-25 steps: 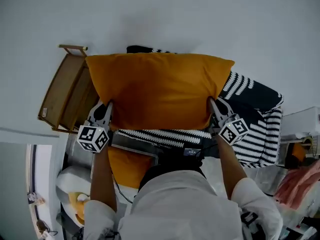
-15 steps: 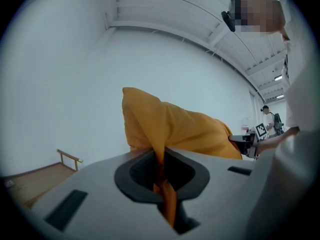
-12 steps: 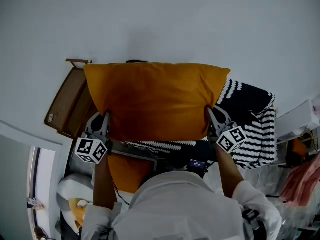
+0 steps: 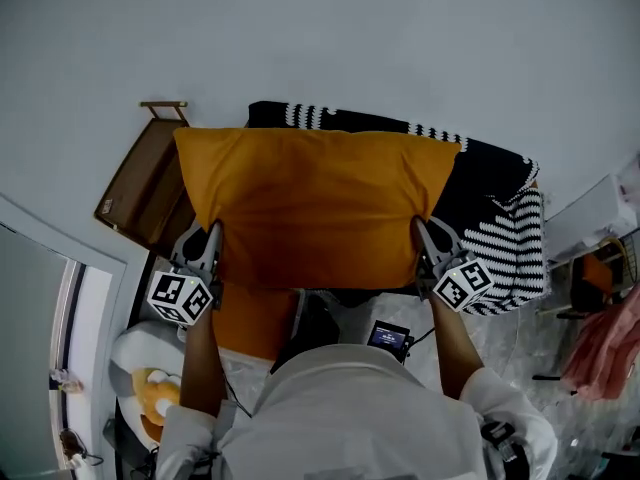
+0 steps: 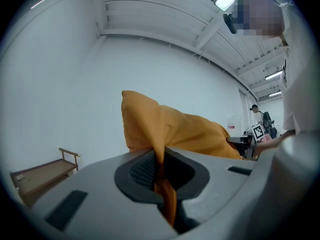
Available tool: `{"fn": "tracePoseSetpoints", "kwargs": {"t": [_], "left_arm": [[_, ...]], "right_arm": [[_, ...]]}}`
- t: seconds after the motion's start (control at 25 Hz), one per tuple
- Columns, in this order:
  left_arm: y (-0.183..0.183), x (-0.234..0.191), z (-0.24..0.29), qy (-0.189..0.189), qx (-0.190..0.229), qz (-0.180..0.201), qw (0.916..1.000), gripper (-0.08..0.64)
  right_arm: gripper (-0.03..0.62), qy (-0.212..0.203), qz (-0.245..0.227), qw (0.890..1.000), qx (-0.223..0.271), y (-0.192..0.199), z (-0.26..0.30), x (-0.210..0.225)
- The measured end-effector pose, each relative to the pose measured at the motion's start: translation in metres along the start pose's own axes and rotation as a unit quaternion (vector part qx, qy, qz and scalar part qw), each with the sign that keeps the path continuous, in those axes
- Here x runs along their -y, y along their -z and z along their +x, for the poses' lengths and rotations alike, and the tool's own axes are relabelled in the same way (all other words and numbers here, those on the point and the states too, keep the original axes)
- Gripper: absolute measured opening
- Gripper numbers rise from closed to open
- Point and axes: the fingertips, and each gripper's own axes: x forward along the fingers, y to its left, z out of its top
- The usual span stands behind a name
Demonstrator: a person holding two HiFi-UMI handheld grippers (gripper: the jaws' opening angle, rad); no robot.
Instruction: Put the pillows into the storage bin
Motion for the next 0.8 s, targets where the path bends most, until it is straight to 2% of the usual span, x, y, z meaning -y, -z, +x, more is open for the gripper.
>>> {"fn": "tracePoseSetpoints", "kwargs": {"t": [0.2,0.32,0.6,0.8], "left_arm": [[0.020,0.063,-0.053,0.006,-0.030,0.002,0.9995,0.029],[0.028,0.084,-0.088,0.004,-0.042,-0.006,0.9991,0.029],[0.040,0.100,-0.173,-0.031,-0.062,-0.022,0.9973,0.029],[0.041,0.077,-0.218,-0.054,-0.074,-0.026,0.9955,0.029]], "right_arm": [[0.034,0.010,0.033,0.999,0.001,0.017,-0.081,-0.022],[0.034,0.011,0.050,0.999,-0.003,0.026,-0.111,-0.041],[0.034,-0.021,0.080,0.996,-0.023,0.047,-0.146,-0.097],[0.034,-0.052,0.091,0.994,-0.028,0.057,-0.129,-0.137]]}}
